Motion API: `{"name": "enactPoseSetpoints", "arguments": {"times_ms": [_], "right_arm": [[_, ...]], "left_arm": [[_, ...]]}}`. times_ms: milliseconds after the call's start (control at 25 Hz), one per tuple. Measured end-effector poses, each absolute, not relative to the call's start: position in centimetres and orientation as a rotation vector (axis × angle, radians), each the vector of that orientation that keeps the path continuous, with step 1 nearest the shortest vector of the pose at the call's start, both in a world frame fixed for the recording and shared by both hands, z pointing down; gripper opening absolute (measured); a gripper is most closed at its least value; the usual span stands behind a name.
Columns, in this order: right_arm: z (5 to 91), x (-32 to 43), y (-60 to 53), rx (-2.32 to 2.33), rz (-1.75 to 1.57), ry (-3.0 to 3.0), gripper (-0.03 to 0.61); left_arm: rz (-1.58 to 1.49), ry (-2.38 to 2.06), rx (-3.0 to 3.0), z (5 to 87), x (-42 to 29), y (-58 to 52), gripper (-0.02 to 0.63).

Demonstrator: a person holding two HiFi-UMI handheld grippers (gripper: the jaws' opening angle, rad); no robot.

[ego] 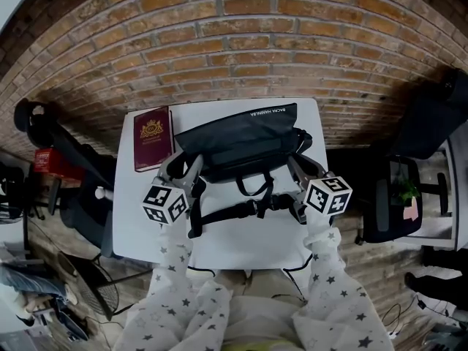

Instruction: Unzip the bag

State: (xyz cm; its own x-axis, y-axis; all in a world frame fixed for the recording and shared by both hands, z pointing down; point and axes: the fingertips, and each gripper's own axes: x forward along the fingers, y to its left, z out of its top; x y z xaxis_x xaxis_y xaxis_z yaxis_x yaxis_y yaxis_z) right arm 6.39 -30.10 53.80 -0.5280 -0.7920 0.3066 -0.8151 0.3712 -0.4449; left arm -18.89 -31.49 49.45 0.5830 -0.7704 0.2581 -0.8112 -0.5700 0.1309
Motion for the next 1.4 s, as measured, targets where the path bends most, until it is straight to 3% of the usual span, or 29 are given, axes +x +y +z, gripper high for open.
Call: {"name": "enactPoseSetpoints", "arguments": {"times_ms": [1120,1200,1280,1400], "right_arm": [[53.7,9.8,-30.2,1.624,0.743,-2.441,0.053],[53.3,9.9,-30.3,1.66,0.694,-2.431,0.081],[52.5,10.2,-30.3,1.7,0.667,-2.447,0.15],[51.2,10.0,-30.0,1.694,0.598,-2.491,0.141]], "left_arm": [[0.233,-1.397,2.526,49.3,-19.1,-31.1,0.15],[0.235,-1.432,2.506,49.4,-19.3,-30.7,0.159],[0.226,-1.456,2.49,49.3,-19.5,-30.1,0.198],[0.205,-1.493,2.489,48.6,-19.6,-29.0,0.199]]}}
